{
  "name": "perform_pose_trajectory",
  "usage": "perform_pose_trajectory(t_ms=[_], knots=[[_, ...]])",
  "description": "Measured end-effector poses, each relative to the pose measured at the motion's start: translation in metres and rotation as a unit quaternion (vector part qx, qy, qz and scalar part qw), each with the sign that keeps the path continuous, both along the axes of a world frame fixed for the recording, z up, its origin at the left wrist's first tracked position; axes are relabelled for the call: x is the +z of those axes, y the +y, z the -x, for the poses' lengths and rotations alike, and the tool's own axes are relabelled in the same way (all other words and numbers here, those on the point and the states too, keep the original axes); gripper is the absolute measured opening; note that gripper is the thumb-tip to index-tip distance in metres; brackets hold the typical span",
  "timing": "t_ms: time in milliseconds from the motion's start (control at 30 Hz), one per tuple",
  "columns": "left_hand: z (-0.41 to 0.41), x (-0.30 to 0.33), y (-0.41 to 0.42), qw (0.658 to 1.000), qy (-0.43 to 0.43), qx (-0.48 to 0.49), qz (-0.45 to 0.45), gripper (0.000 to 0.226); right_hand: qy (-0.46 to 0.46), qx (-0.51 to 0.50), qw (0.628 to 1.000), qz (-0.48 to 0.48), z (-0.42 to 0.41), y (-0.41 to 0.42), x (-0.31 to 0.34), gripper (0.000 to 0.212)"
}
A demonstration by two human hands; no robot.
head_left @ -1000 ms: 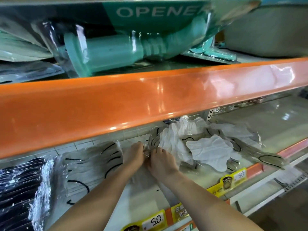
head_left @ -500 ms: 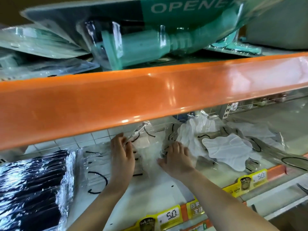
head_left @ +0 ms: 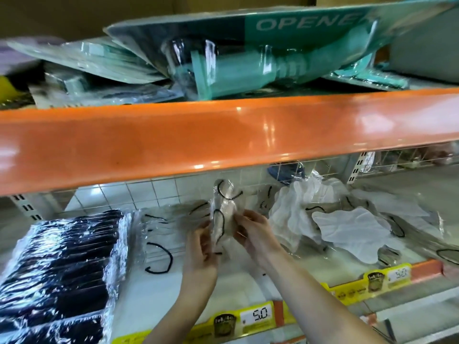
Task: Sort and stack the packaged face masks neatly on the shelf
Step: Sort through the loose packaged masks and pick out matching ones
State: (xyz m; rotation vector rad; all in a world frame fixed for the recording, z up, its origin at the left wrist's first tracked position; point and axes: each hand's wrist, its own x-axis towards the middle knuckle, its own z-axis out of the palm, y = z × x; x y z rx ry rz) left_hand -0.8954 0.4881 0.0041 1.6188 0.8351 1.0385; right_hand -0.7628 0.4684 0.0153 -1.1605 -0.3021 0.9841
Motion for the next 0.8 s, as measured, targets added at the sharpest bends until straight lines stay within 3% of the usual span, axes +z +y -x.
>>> perform_pose_trajectory(t_ms=[133, 200, 300, 367, 433, 467, 533, 633, 733, 800], knots=[[0.023, 0.002, 0.024, 0.979, -0.173, 0.01, 0.108, 0.028, 0.054, 0.003, 0.999, -0.002, 0.009, 0.001, -0.002, 0.02], [0.034, 0.008, 0.037, 0.961, -0.207, 0.041, 0.178, 0.015, 0.074, 0.015, 0.997, -0.012, 0.018, -0.001, -0.006, 0.021], [0.047, 0.017, 0.049, 0.969, -0.164, 0.026, 0.185, 0.011, 0.098, 0.042, 0.994, -0.019, 0.031, -0.003, -0.01, 0.02], [0.05, 0.021, 0.05, 0.96, -0.168, -0.016, 0.222, 0.046, 0.102, 0.047, 0.993, -0.018, 0.035, -0.003, -0.015, 0.018], [0.052, 0.022, 0.046, 0.96, -0.164, -0.015, 0.226, 0.028, 0.1, 0.041, 0.994, -0.011, 0.039, -0.001, -0.019, 0.017], [0.052, 0.024, 0.043, 0.971, -0.141, -0.012, 0.194, 0.031, 0.099, 0.043, 0.994, -0.01, 0.041, -0.001, -0.021, 0.017], [0.057, 0.019, 0.042, 0.986, -0.079, 0.011, 0.144, 0.062, 0.114, 0.054, 0.992, -0.014, 0.043, -0.002, -0.022, 0.014], [0.066, 0.002, 0.054, 0.992, -0.02, 0.054, 0.117, 0.047, 0.129, 0.052, 0.99, -0.014, 0.031, -0.003, -0.017, 0.004], [0.073, -0.004, 0.063, 0.992, 0.015, 0.08, 0.094, 0.038, 0.034, 0.026, 0.999, 0.023, 0.013, 0.0, -0.013, 0.011], [0.077, -0.007, 0.067, 0.992, 0.053, 0.09, 0.072, 0.038, -0.175, 0.002, 0.98, 0.096, 0.006, 0.002, -0.015, 0.01]])
